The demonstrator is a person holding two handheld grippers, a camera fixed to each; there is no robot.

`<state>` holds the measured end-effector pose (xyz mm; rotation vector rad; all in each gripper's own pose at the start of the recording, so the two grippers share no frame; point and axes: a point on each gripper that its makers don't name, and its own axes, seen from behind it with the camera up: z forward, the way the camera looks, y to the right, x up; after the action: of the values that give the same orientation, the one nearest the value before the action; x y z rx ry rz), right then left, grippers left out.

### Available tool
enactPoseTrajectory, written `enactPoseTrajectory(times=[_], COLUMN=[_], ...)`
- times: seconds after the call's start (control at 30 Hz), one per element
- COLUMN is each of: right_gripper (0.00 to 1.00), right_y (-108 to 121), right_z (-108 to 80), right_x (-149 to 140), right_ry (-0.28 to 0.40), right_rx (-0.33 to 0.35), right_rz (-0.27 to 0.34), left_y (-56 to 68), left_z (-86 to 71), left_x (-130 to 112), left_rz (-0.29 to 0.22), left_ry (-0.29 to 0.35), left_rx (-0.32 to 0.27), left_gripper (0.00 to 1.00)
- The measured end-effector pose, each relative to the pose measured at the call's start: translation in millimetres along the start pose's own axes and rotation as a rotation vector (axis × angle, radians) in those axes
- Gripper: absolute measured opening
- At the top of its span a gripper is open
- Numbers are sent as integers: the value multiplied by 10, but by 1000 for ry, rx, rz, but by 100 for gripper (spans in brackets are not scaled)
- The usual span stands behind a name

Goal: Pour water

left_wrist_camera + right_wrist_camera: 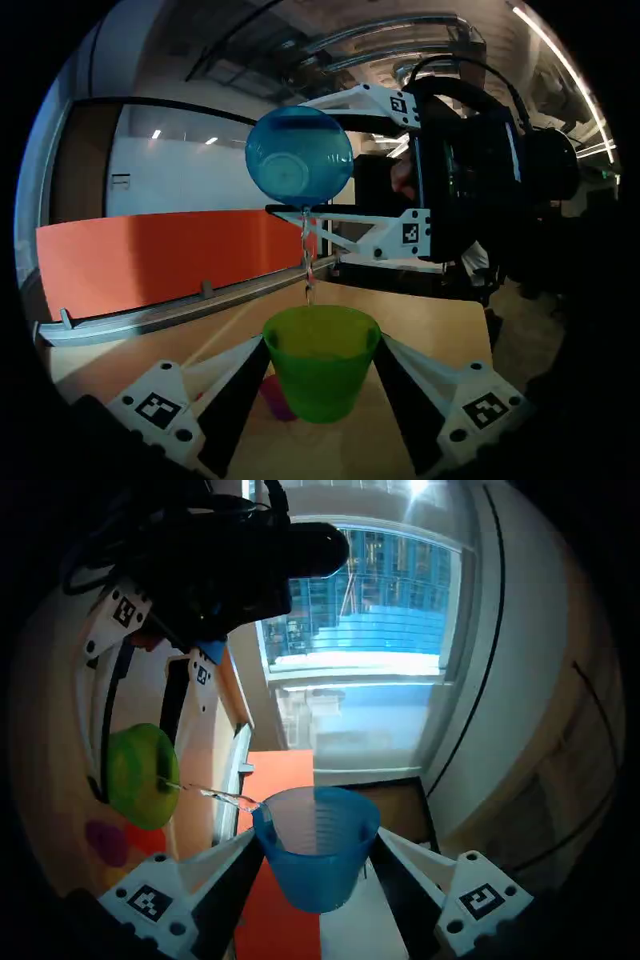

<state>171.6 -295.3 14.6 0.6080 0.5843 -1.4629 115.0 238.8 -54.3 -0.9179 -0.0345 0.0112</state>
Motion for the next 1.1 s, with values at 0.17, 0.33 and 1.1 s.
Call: enactPoseTrajectory(times=[0.17, 0.33, 1.1], right_gripper=[87, 88, 87], right_y=[-2, -5, 7], right_z=[13, 31, -5], right_x=[23, 39, 46], right_ry=[-5, -12, 3], right_rx=[-1, -4, -4], right_rz=[-41, -77, -4], left_y=[-3, -11, -45], left_z=[0, -1, -6], left_x=[13, 13, 43], left_rz=[0, 0, -4], left_ry=[3, 4, 14], left_rx=[1, 3, 12], left_gripper=[86, 86, 86])
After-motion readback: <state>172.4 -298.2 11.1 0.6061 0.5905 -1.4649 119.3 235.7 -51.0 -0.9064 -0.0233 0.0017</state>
